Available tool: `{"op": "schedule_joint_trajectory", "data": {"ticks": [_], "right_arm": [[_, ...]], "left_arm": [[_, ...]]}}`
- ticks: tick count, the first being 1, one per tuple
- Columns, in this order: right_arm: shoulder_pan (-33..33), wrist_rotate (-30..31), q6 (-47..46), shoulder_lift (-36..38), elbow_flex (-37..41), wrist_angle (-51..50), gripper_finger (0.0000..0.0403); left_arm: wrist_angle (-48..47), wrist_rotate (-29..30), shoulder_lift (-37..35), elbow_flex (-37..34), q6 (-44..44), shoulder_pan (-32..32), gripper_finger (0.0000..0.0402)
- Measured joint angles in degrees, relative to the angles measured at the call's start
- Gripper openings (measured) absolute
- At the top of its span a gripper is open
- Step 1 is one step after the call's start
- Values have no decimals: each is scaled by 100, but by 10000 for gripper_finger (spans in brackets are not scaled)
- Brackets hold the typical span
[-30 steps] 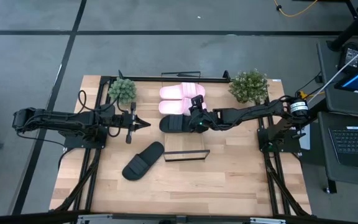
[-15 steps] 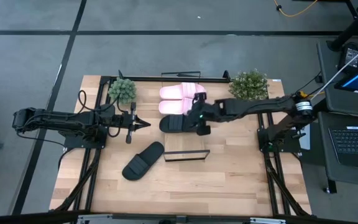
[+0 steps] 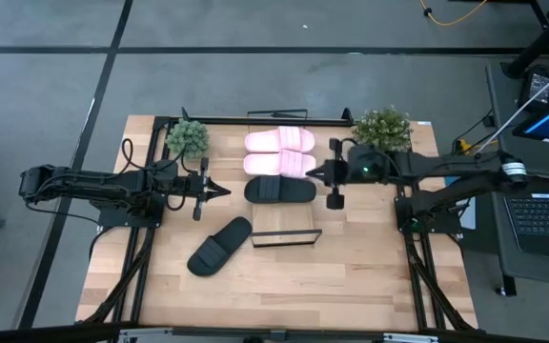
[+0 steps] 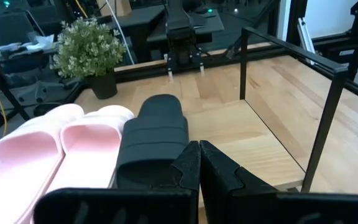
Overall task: Pick and place slides into the shelf
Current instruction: Put the black slides on the shelf
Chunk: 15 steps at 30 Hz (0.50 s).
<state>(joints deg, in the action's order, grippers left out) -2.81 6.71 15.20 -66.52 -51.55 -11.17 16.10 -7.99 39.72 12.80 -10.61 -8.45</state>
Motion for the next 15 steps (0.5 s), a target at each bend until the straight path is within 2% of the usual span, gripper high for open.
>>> {"op": "schedule_joint_trajectory", "data": {"ticks": [3,7,10,15], "right_arm": [[0,-245,0,334,906,1101,13],[0,-296,-146,722,1756,2079,14],[0,-296,-278,1021,2126,2420,14],[0,-296,-296,1603,2342,2430,14]], "left_arm": [[1,0,0,0,98,0,0],[5,0,0,-1,169,0,0],[18,1,0,-1,199,0,0],[25,2,0,0,210,0,0]]}}
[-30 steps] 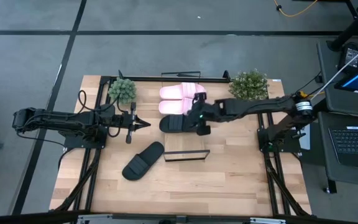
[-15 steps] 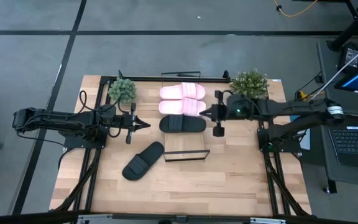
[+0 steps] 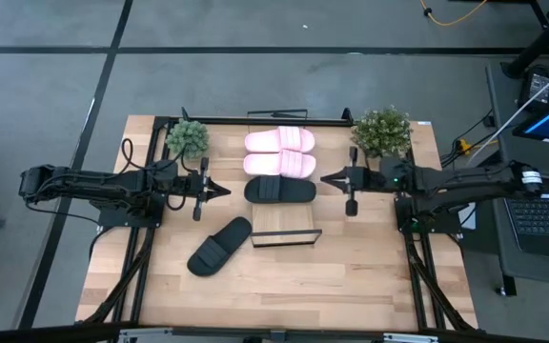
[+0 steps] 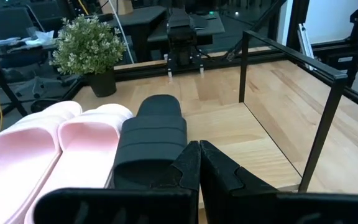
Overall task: Pick and place slides into the shelf
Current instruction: Put the black slides on the shelf
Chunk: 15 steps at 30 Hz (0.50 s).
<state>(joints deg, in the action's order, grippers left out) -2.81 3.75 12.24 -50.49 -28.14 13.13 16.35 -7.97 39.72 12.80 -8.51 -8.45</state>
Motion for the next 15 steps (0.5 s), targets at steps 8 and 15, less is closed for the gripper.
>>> {"op": "schedule_joint_trajectory", "data": {"ticks": [8,15], "right_arm": [[-2,-559,-22,578,43,-796,14],[0,-1137,4,528,43,-964,14]], "left_arm": [[51,0,0,0,44,-2,0],[51,0,1,-1,44,-2,0]]}}
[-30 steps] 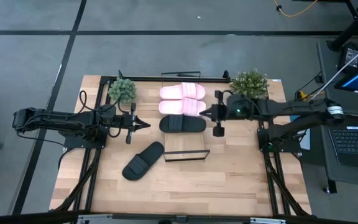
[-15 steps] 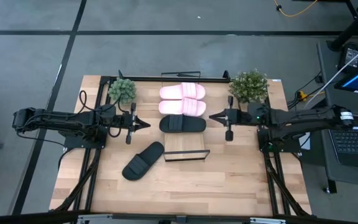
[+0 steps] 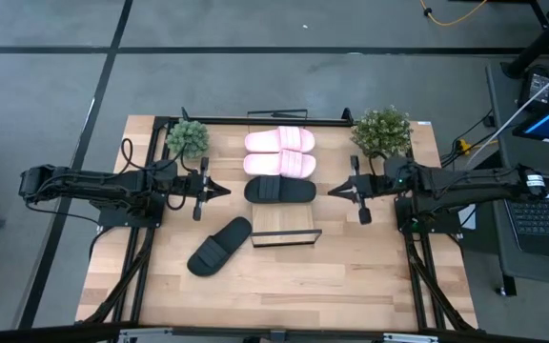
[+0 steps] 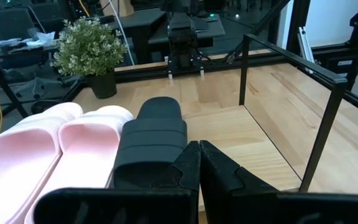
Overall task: Pick and place slides into the shelf
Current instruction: Put the black slides on the shelf
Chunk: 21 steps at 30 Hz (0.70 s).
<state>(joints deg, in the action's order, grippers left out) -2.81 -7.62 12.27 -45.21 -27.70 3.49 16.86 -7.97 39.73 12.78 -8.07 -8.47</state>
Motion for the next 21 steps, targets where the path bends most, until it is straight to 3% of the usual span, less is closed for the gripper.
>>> {"op": "schedule_joint_trajectory", "data": {"ticks": [6,14,21], "right_arm": [[-4,-2,-11,0,8,17,14],[-4,5,6,11,989,1757,14],[-4,8,124,37,1193,2207,14]], "left_arm": [[-2,0,-1,-1,98,-2,0],[-9,0,-1,-1,205,-2,0],[-19,-3,-1,1,314,6,0]]}}
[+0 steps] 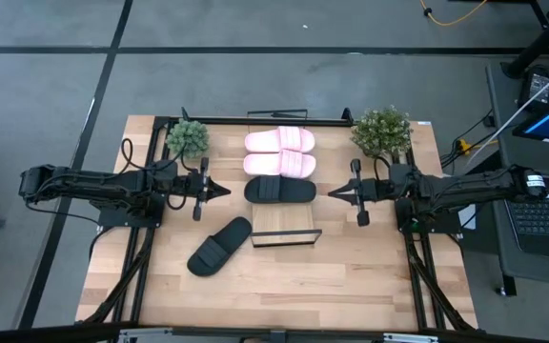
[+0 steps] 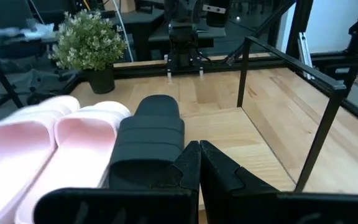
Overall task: Pick and place slides into the shelf
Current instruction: Put the black slides on the shelf
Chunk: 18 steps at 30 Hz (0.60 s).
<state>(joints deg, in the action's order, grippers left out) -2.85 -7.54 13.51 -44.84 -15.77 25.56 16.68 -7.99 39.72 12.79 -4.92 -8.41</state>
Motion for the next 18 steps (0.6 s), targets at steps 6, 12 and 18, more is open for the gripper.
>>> {"op": "schedule_joint_trajectory", "data": {"ticks": [6,12,18], "right_arm": [[0,3,198,0,-4,2,14],[0,3,174,0,-4,-4,14],[0,1,169,-2,-9,-11,14]], "left_arm": [[-143,-46,0,-1,157,148,0],[-283,-49,0,1,-10,388,0],[-794,-46,-2,240,28,471,0]]}}
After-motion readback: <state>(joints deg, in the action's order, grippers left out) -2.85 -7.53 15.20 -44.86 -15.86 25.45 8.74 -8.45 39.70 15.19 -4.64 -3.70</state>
